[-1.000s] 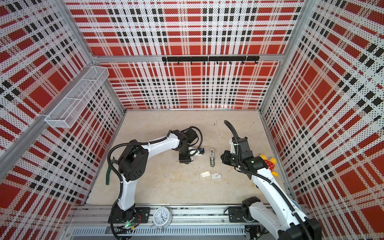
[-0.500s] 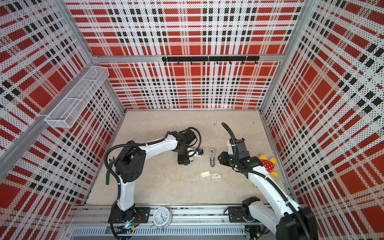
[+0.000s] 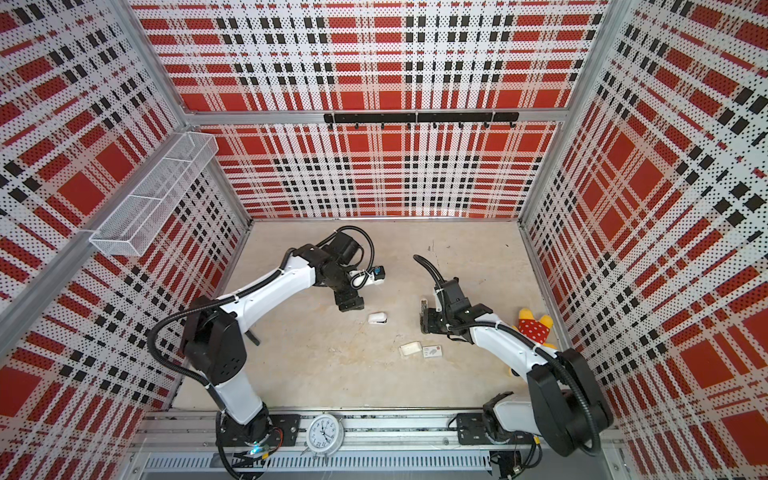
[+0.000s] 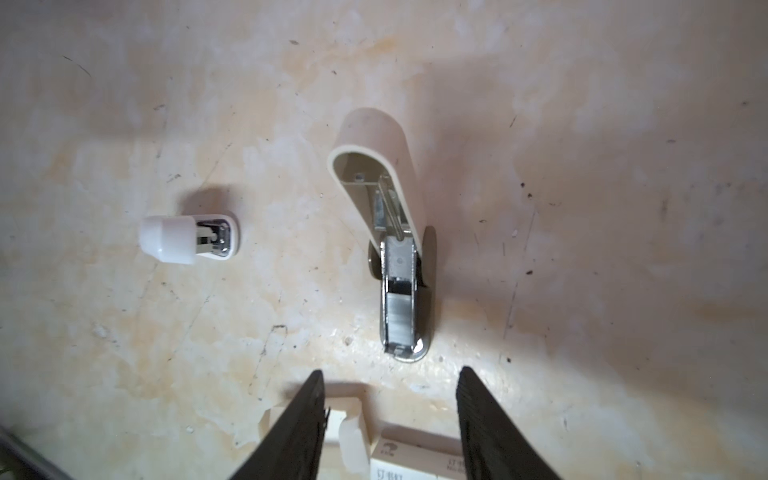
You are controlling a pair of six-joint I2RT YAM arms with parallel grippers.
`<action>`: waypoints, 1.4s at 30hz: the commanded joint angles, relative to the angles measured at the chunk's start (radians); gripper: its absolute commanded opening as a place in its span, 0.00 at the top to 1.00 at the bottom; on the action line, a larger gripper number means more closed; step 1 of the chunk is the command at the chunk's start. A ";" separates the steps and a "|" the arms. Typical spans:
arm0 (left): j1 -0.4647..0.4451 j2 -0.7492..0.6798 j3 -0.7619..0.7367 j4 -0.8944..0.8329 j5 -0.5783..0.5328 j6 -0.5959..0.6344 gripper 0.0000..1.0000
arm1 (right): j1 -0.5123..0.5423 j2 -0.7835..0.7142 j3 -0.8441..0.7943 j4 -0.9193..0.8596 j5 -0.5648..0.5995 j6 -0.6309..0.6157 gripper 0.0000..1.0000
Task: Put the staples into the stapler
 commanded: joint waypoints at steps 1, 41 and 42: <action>0.026 -0.048 -0.007 -0.023 0.080 -0.039 0.20 | 0.021 0.038 0.041 0.062 0.081 -0.045 0.45; 0.113 -0.030 -0.004 -0.014 0.210 -0.092 0.17 | 0.079 0.292 0.097 0.212 0.084 -0.206 0.52; 0.111 -0.021 0.003 -0.014 0.210 -0.092 0.17 | 0.080 0.284 0.097 0.208 0.086 -0.203 0.51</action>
